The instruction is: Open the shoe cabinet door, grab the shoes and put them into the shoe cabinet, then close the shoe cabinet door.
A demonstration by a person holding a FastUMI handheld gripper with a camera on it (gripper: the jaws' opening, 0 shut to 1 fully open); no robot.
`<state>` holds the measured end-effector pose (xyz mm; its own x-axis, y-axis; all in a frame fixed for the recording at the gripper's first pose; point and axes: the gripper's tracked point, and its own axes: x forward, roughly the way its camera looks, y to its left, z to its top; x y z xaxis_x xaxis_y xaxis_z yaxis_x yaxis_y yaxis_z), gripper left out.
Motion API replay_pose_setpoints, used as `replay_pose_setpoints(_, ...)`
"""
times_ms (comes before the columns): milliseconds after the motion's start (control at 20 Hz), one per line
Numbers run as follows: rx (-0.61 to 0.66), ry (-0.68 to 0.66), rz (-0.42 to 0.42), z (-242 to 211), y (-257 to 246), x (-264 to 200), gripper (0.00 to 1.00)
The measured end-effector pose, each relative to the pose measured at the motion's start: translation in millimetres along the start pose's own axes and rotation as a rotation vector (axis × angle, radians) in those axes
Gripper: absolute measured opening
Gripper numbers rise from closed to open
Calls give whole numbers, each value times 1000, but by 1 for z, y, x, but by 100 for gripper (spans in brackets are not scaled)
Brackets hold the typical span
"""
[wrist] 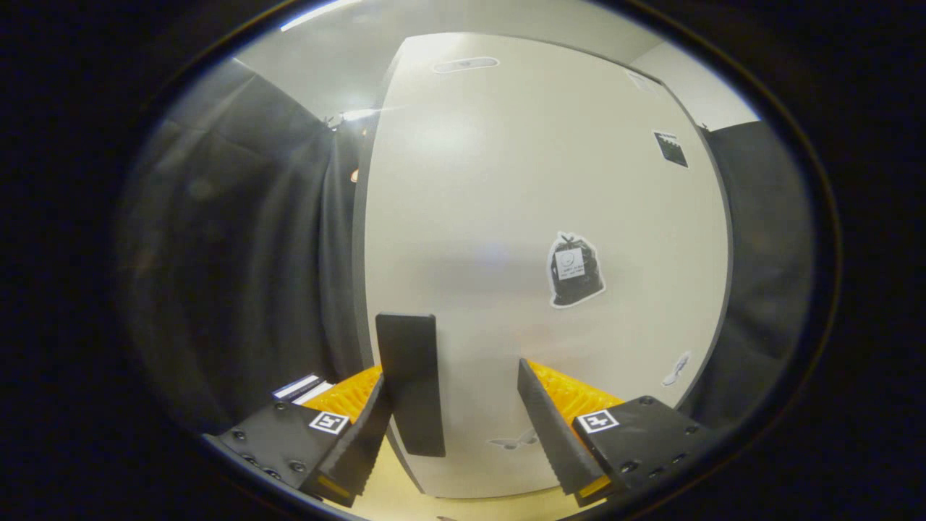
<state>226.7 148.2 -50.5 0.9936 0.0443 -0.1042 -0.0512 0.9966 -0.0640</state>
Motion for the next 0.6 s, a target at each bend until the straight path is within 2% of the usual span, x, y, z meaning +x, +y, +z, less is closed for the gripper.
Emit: replay_pose_setpoints(600,1,-14,-27,-1,0,7,98)
